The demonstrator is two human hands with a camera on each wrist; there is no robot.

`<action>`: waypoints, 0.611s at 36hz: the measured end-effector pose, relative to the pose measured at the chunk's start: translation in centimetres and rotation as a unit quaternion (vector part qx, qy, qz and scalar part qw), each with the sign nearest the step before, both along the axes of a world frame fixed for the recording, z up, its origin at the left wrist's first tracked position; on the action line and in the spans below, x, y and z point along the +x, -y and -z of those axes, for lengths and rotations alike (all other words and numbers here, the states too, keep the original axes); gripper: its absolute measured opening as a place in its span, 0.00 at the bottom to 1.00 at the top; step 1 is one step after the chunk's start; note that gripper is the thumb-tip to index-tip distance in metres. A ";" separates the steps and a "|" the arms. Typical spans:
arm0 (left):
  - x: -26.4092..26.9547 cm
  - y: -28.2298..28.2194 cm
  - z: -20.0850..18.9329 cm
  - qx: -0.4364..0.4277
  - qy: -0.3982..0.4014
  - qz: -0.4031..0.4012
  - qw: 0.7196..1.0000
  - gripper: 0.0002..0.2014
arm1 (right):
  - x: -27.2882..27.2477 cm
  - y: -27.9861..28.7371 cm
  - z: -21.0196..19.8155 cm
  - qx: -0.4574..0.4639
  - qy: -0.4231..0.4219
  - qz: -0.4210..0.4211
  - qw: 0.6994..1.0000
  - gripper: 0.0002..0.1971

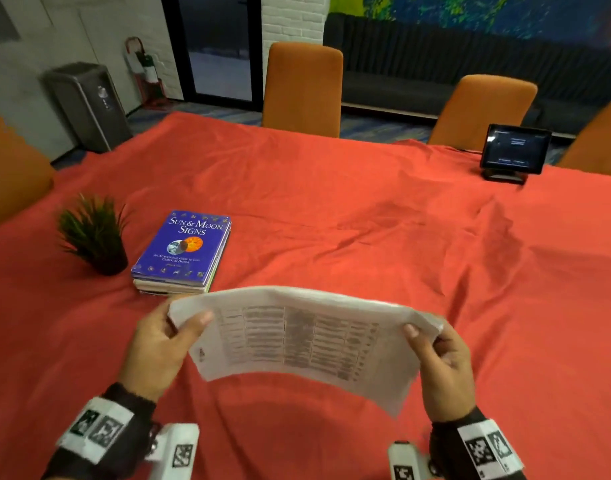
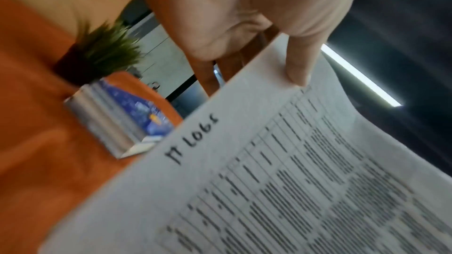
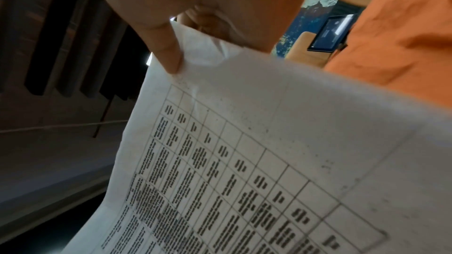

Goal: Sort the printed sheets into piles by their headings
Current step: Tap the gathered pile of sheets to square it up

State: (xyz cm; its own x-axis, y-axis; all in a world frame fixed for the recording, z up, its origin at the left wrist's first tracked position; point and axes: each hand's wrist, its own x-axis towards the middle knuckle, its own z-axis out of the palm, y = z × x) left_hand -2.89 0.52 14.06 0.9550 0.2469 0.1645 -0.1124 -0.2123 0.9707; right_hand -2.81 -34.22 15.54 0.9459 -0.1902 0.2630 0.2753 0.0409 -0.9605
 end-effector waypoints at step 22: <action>-1.9 2.7 2.6 -0.028 -0.103 0.036 0.994 0.11 | 0.7 3.0 0.6 -0.420 -0.124 -0.131 0.889 0.07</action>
